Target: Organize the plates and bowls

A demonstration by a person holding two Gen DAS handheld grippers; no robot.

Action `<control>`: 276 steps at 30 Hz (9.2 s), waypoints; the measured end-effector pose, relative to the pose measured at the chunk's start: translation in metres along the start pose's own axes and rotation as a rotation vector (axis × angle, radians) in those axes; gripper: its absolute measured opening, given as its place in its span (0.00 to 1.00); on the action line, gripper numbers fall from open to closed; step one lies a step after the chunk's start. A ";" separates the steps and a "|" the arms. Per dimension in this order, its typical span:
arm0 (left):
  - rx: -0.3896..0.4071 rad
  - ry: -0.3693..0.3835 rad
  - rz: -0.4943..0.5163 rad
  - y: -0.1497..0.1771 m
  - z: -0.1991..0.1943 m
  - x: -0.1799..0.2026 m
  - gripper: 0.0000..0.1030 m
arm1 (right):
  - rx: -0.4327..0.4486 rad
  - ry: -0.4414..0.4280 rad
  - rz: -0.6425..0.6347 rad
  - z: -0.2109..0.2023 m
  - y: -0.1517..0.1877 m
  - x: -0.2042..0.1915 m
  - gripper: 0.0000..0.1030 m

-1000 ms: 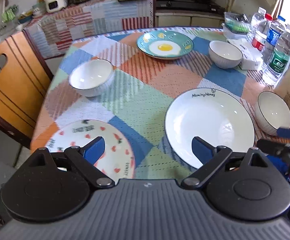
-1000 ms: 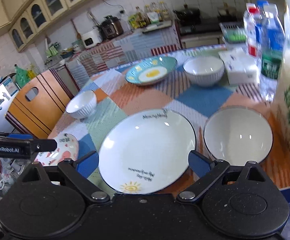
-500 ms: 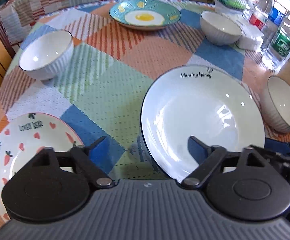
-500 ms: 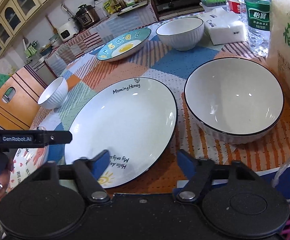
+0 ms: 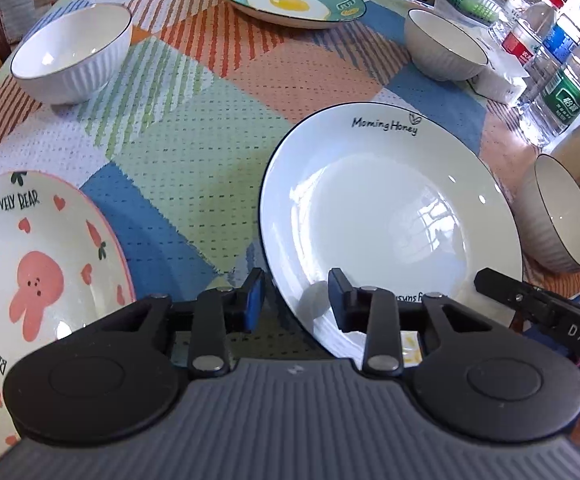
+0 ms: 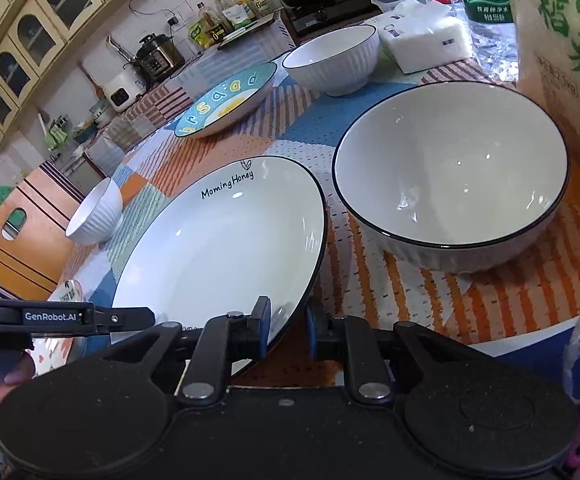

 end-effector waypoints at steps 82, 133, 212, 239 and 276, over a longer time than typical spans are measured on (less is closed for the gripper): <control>-0.031 -0.024 0.114 -0.094 -0.108 -0.029 0.39 | -0.067 -0.090 -0.325 -0.033 -0.115 -0.141 0.71; -0.072 -0.110 0.121 0.033 -0.140 -0.183 0.83 | -0.204 -0.350 -0.460 0.038 0.037 -0.201 0.73; -0.045 0.063 0.181 -0.084 -0.090 -0.049 0.35 | -0.161 -0.193 -0.296 -0.001 -0.093 -0.115 0.22; -0.225 0.101 0.140 -0.106 0.036 -0.071 0.36 | -0.296 -0.016 -0.278 0.101 -0.099 -0.092 0.23; -0.147 0.054 0.253 -0.130 -0.010 -0.034 0.41 | -0.165 0.150 -0.567 0.063 -0.117 -0.162 0.50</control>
Point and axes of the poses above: each gripper's, at about its wrist camera, not at the fingertips, and z roughly the way its jaws point, x to its right, y to its underside, the point moved 1 cm from there along z, roughly the way its jaws point, and after that the axes turned 11 degrees about x, right-handed, at the moved point
